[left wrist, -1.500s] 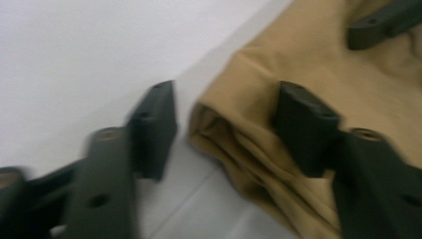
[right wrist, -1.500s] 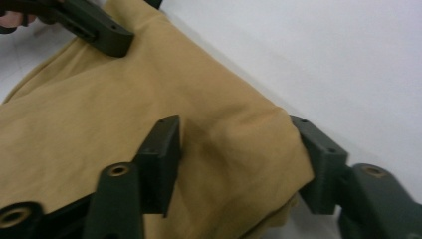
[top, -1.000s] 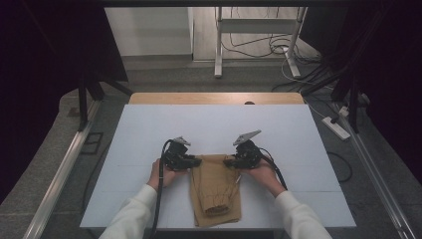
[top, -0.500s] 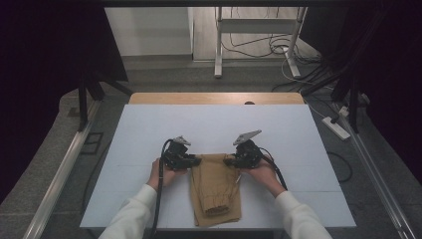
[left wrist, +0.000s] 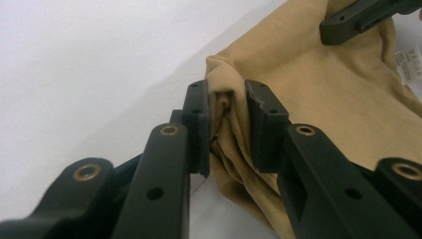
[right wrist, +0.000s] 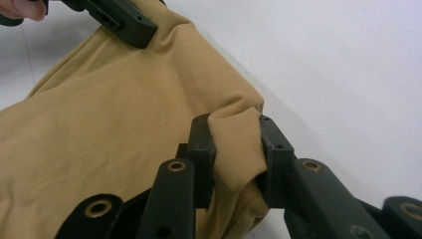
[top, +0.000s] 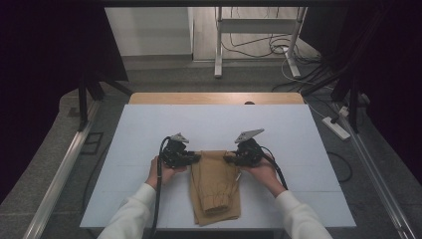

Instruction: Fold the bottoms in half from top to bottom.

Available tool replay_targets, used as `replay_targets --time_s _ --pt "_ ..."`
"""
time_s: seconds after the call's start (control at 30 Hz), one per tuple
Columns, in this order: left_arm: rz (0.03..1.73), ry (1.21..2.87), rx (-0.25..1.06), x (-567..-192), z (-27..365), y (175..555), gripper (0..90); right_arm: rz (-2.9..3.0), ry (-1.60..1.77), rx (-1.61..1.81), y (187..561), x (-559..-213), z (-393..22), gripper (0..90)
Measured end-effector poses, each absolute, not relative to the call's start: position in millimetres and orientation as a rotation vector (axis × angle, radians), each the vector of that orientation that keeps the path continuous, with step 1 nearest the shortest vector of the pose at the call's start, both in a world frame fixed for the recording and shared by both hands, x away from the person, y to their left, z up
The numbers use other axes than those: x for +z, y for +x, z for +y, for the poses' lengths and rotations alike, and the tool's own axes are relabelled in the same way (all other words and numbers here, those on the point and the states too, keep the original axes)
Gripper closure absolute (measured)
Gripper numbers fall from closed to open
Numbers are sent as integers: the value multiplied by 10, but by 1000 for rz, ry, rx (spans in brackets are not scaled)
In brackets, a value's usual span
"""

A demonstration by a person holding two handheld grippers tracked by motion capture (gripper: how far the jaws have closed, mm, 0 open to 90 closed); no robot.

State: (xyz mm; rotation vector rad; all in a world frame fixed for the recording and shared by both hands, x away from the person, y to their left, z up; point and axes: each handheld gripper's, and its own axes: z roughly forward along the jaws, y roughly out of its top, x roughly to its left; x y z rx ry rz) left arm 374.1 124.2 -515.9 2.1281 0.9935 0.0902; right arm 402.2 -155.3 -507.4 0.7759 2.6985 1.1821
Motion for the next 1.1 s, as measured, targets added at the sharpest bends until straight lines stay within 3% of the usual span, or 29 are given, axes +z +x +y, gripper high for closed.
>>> replay_targets --time_s 1.1 --pt "983 2089 164 -5023 1280 4037 731 2572 787 1226 4196 -4949 -1520 725"
